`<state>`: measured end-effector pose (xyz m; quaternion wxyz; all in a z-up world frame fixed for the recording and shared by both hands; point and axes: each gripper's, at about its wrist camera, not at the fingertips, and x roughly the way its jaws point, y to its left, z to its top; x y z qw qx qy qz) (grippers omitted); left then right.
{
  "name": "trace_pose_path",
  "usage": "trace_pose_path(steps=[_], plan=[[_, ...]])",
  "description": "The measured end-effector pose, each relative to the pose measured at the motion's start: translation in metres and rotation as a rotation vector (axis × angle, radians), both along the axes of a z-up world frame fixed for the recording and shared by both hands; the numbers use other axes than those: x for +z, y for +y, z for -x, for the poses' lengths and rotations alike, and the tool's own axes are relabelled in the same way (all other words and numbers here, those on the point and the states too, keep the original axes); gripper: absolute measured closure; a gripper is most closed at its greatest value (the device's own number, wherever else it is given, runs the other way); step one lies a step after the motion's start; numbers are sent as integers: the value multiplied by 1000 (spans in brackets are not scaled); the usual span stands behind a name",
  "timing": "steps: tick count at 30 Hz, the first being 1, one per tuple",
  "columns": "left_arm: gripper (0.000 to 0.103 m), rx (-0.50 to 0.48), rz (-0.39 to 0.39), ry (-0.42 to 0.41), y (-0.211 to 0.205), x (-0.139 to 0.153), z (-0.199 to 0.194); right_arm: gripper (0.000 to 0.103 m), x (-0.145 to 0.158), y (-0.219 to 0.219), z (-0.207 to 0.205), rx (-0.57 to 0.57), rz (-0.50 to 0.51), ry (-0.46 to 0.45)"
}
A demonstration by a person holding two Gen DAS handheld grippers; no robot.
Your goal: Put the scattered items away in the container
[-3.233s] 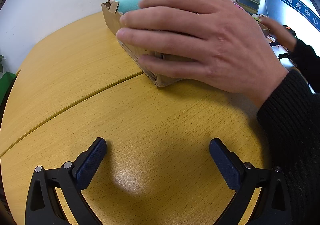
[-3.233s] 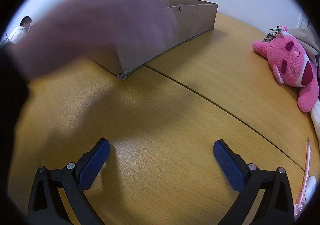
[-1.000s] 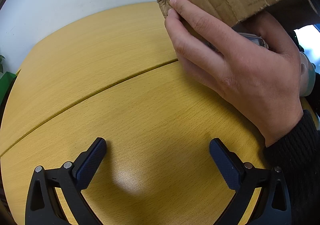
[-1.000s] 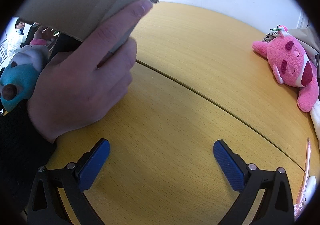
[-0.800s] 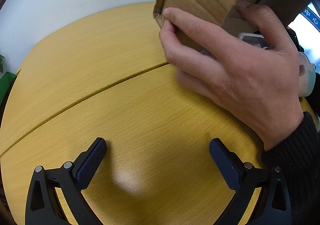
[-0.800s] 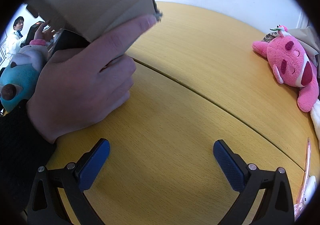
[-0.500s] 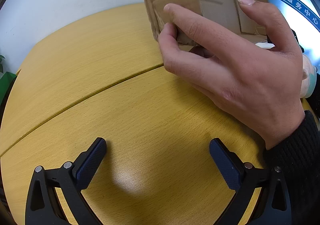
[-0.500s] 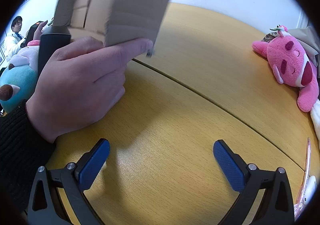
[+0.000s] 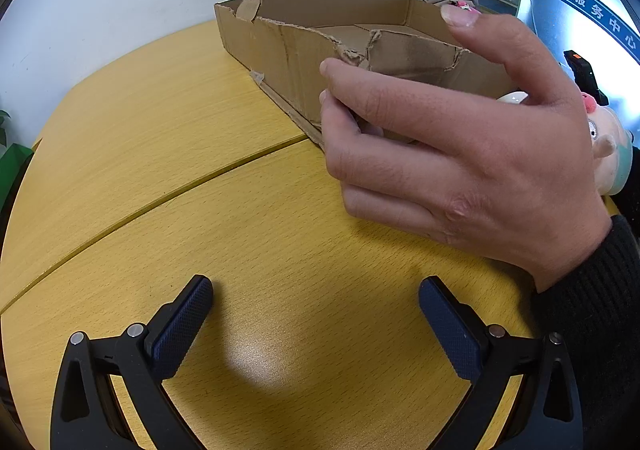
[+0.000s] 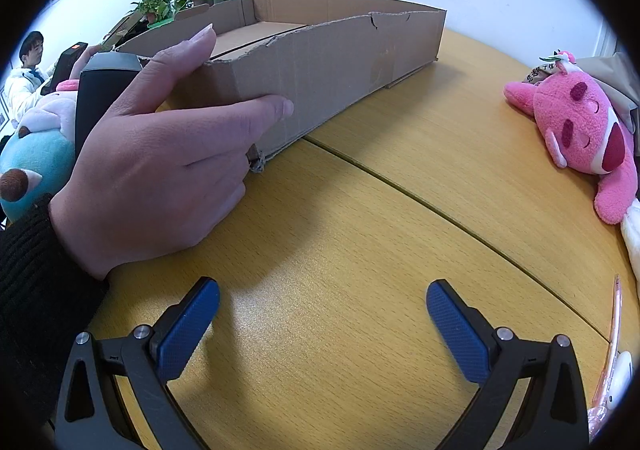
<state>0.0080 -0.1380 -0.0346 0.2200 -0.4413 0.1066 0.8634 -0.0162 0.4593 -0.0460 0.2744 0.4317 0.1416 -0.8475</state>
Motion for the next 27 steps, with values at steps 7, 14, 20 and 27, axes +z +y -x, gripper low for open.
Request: trace_pose_path(steps=[7, 14, 20, 27], plan=[[0, 0, 0, 0, -1, -1, 1, 0, 0, 0, 0, 0, 0, 0], [0, -1, -1, 0, -3, -1, 3, 0, 0, 0, -2, 0, -1, 1], [0, 0, -1, 0, -2, -1, 2, 0, 0, 0, -1, -1, -1, 0], [0, -1, -1, -1, -3, 0, 4, 0, 0, 0, -1, -1, -1, 0]])
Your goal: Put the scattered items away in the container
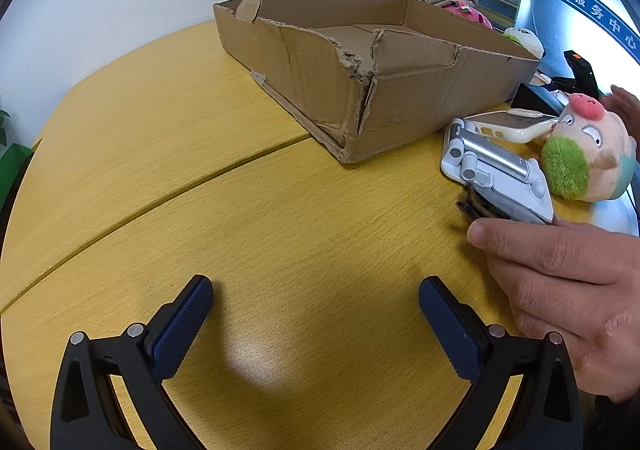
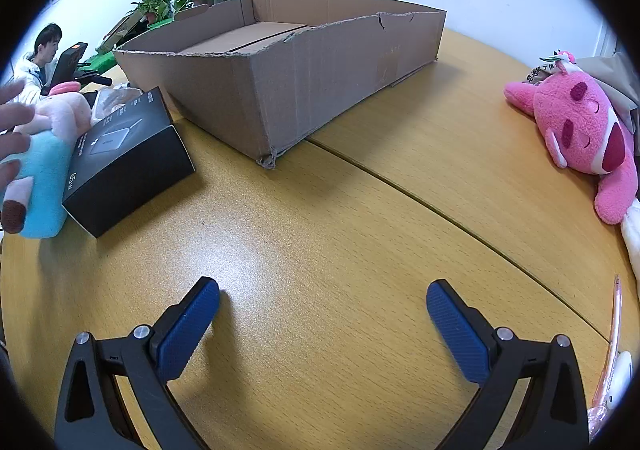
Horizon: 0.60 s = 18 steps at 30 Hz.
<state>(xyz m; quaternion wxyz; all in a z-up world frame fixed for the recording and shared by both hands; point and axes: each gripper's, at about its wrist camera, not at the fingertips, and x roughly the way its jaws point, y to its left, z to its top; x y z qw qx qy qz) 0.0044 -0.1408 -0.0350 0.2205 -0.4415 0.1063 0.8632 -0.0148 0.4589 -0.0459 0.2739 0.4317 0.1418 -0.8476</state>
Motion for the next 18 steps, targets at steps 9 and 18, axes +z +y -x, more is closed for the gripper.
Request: trace_pose_path(steps=[9, 18], plan=[[0, -1, -1, -1, -2, 2, 2, 0, 0, 0, 0, 0, 0, 0], [0, -1, -1, -1, -1, 2, 2, 0, 0, 0, 0, -1, 0, 0]])
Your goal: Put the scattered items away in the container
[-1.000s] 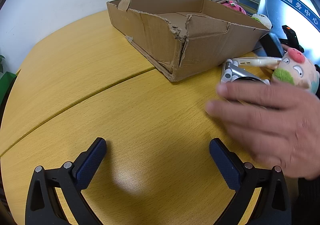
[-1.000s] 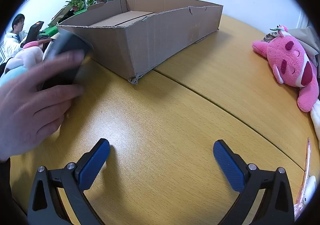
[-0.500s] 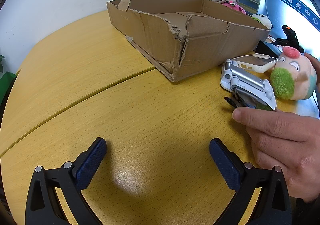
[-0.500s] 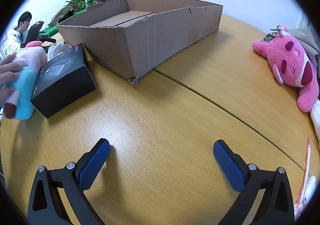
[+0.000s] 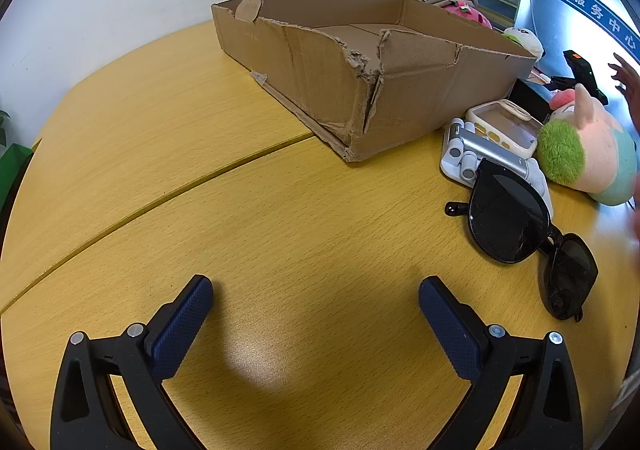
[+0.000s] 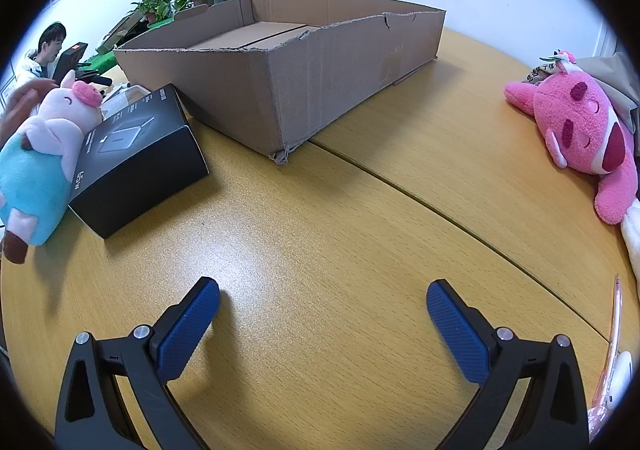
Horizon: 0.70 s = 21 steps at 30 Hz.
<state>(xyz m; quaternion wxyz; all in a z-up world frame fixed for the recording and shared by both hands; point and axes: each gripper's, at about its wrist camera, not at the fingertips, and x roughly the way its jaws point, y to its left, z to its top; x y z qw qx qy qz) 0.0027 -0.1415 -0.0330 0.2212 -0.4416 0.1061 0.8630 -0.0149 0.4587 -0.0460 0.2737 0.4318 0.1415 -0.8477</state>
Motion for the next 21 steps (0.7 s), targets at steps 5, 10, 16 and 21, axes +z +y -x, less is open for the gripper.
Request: trace_pose_path(steps=[5, 10, 16, 21], plan=[[0, 0, 0, 0, 0, -1, 0, 0, 0, 0, 1, 0, 0, 0], [0, 0, 0, 0, 0, 0, 0, 0, 0, -6, 0, -45, -4, 3], [0, 15, 5, 3, -8, -11, 7, 0, 0, -46, -19, -347, 0, 0], [0, 155, 8, 7, 4, -14, -4, 0, 0, -61, -48, -581, 3, -1]])
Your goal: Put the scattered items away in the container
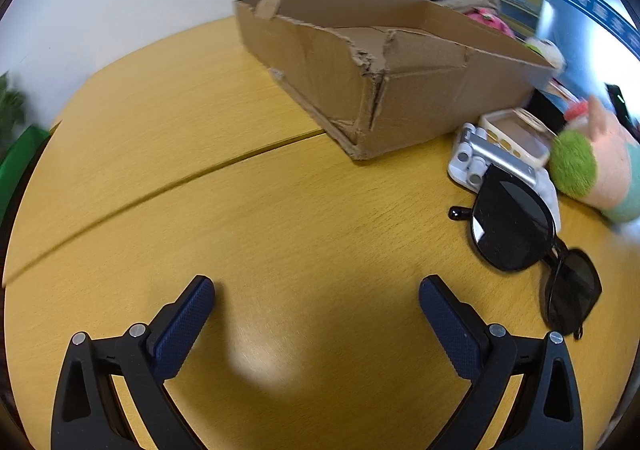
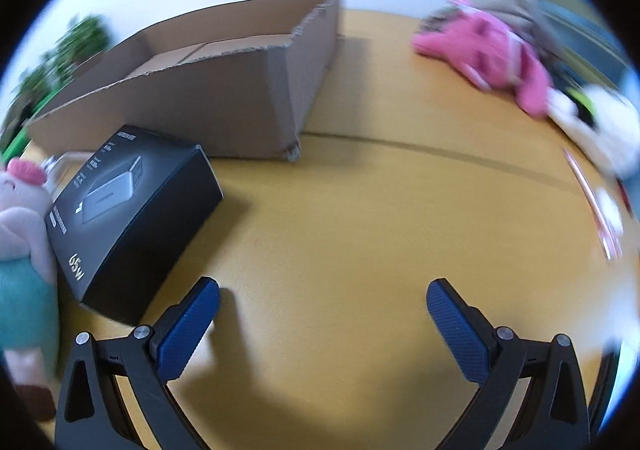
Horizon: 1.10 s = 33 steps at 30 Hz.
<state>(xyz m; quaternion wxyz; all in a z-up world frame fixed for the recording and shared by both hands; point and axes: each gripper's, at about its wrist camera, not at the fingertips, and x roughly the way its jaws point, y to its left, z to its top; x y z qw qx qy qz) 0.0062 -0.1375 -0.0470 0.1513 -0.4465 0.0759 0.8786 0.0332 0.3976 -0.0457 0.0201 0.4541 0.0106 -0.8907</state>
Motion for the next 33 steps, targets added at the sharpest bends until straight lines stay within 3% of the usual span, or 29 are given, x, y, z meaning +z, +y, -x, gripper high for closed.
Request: trace_pose_path(steps=[8, 10, 12, 16, 20, 22, 26, 33], plan=[[0, 103, -3, 0, 22, -1, -30, 2, 3, -10, -31, -56, 19, 4], [3, 134, 5, 8, 28, 2, -40, 2, 16, -21, -43, -56, 69, 60], [4, 172, -4, 74, 39, 17, -57, 2, 36, -38, -59, -32, 75, 122], [1, 235, -109, 227, 73, 73, -89, 2, 75, -94, -84, 139, -29, 208], [0, 227, -198, 308, 124, 118, -102, 2, 96, -138, -90, 254, 96, 206], [0, 216, -234, 299, 144, 126, -101, 2, 97, -155, -91, 261, 145, 199], [0, 163, -309, 232, 174, 124, -99, 2, 94, -175, -91, 246, 109, 188], [0, 162, -355, 151, 195, 114, -84, 2, 92, -166, -93, 194, 85, 175]])
